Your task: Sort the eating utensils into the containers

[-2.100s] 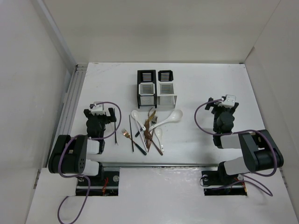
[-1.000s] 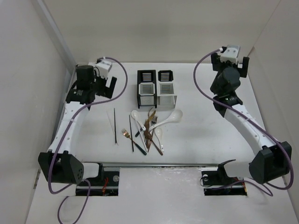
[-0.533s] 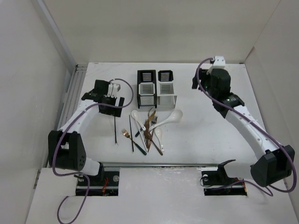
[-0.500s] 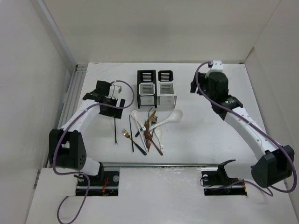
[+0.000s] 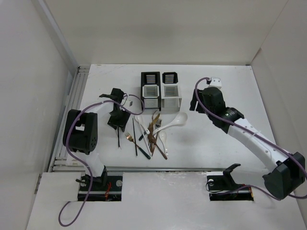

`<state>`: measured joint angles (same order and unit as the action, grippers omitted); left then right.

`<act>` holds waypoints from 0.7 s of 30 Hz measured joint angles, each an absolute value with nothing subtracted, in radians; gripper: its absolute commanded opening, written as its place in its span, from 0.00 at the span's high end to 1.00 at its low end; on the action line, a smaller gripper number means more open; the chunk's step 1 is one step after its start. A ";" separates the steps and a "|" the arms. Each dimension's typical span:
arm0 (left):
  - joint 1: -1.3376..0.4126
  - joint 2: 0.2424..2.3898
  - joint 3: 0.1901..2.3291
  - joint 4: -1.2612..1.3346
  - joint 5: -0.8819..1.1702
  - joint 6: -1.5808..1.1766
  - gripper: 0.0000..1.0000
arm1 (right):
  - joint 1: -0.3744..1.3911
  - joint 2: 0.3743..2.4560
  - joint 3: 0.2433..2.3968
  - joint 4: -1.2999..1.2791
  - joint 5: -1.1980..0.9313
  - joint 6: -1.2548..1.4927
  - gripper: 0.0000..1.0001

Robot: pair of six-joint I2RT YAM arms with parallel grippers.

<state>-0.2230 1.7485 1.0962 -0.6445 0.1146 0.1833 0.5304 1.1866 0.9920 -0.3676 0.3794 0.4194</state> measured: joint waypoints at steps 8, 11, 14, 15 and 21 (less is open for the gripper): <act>-0.223 1.753 1.109 -0.657 0.139 0.191 0.65 | 0.538 1.155 0.992 -0.407 0.457 0.427 0.24; -0.221 1.777 1.122 -0.675 0.170 0.201 0.69 | 0.538 1.146 0.993 -0.422 0.492 0.426 0.24; -0.209 1.804 1.153 -0.694 0.194 0.207 0.73 | 0.538 1.146 1.003 -0.444 0.530 0.421 0.24; -0.204 1.813 1.162 -0.701 0.203 0.210 0.75 | 0.538 1.145 1.008 -0.451 0.543 0.418 0.24; -0.170 1.844 1.190 -0.724 0.240 0.211 0.83 | 0.538 1.125 1.015 -0.475 0.604 0.405 0.23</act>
<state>-0.1696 1.8439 1.1900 -0.7238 0.2398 0.2108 0.5381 1.1252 1.0149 -0.4747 0.6044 0.4046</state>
